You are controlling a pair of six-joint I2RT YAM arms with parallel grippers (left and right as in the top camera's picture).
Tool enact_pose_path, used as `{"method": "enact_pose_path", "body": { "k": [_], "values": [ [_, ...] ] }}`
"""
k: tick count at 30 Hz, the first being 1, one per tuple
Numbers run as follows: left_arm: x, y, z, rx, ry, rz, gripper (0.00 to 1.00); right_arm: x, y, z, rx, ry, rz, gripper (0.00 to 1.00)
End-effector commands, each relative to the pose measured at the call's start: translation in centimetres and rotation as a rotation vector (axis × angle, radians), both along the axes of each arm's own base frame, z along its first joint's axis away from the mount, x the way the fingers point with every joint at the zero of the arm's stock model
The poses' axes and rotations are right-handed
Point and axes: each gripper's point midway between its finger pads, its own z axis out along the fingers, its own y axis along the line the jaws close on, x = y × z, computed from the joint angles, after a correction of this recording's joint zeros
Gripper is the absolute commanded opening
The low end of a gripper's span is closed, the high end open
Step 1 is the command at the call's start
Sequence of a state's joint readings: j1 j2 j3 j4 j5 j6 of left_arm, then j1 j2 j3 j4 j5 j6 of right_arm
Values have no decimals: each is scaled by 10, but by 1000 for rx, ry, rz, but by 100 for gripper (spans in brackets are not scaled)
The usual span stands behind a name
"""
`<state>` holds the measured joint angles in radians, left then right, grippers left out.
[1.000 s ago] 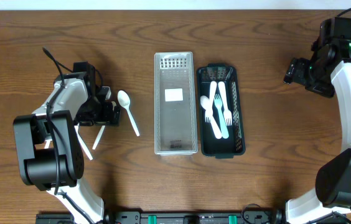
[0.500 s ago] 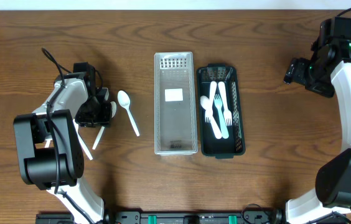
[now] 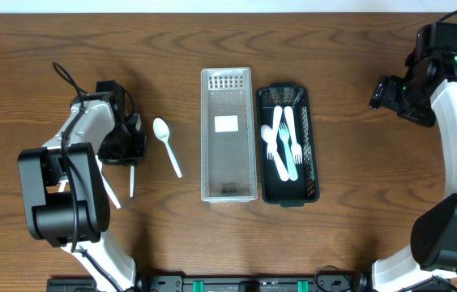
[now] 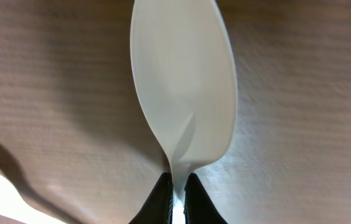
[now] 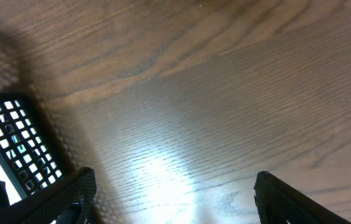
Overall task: Pack container
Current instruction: 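Carry the spoon with the left gripper into the clear basket and release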
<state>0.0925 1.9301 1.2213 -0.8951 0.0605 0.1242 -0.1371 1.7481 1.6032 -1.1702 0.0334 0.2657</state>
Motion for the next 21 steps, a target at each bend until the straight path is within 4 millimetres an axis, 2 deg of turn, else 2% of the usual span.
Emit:
{"method": "enact_pose_path", "body": {
  "k": [1, 4, 7, 9, 12, 17, 21],
  "values": [
    [20, -15, 35, 3, -79, -1, 6, -1, -2, -4, -1, 12, 6, 85],
    [28, -38, 74, 2, -150, -23, 6, -1, -2, -4, -1, 12, 6, 85],
    [34, -71, 116, -12, -252, -42, 6, -1, -2, -4, -2, 9, 6, 85],
    [37, -95, 138, -33, -322, -35, 6, 0, -2, -4, -2, 6, 6, 85],
    [38, -132, 158, -81, -398, 18, 6, 0, -2, -4, -2, 5, 6, 85],
    [34, -191, 159, -202, -405, 63, 6, 0, -2, -4, -2, 6, 6, 85],
    [31, -221, 138, -208, -367, 47, 6, 0, -2, -4, -1, 8, 6, 84]
  ]
}}
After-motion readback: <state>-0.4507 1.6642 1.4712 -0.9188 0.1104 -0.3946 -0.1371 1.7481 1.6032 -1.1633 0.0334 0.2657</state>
